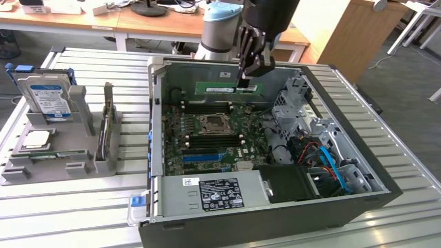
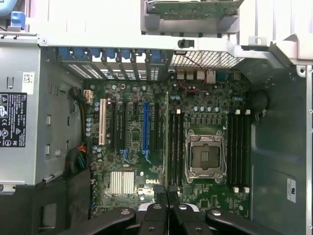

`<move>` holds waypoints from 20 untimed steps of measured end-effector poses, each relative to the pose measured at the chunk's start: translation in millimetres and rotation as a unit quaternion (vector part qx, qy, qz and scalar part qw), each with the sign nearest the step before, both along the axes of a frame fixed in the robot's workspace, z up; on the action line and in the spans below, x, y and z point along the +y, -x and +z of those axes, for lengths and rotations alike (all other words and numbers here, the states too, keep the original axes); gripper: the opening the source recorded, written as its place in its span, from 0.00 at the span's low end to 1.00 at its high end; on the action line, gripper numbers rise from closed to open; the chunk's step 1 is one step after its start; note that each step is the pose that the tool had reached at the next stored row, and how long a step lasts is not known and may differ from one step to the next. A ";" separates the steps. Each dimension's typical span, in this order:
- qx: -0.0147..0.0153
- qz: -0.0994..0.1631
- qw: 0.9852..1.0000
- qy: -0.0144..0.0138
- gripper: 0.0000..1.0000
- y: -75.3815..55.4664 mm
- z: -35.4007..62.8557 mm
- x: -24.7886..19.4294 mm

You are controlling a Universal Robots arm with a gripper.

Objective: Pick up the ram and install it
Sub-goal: 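Pick up the ram and move it above insertion slot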

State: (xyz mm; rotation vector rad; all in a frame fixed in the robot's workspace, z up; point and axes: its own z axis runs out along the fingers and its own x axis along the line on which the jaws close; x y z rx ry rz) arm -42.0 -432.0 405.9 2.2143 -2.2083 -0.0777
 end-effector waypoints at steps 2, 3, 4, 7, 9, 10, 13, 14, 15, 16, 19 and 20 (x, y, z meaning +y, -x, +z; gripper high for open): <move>0.000 0.000 1.000 0.000 0.12 0.0 -0.3 1.6; 0.000 0.000 1.000 0.000 0.12 0.0 -0.5 2.4; 0.000 0.000 1.000 0.000 0.12 0.0 -0.7 3.3; 0.000 0.000 1.000 0.000 0.12 0.0 -1.0 4.9; 0.000 0.000 1.000 0.000 0.12 0.0 -1.0 4.9; 0.000 0.000 1.000 0.000 0.12 0.0 -1.0 4.9; 0.000 0.000 1.000 0.000 0.12 0.0 -1.0 4.9; 0.000 0.000 1.000 0.000 0.12 0.0 -1.1 4.9; 0.000 0.000 1.000 0.000 0.12 0.0 -1.4 5.0; 0.000 0.000 1.000 0.000 0.12 0.0 -1.7 5.0; 0.000 0.000 1.000 0.000 0.12 0.0 -3.3 4.9; 0.000 0.000 1.000 0.000 0.12 0.0 -4.0 4.9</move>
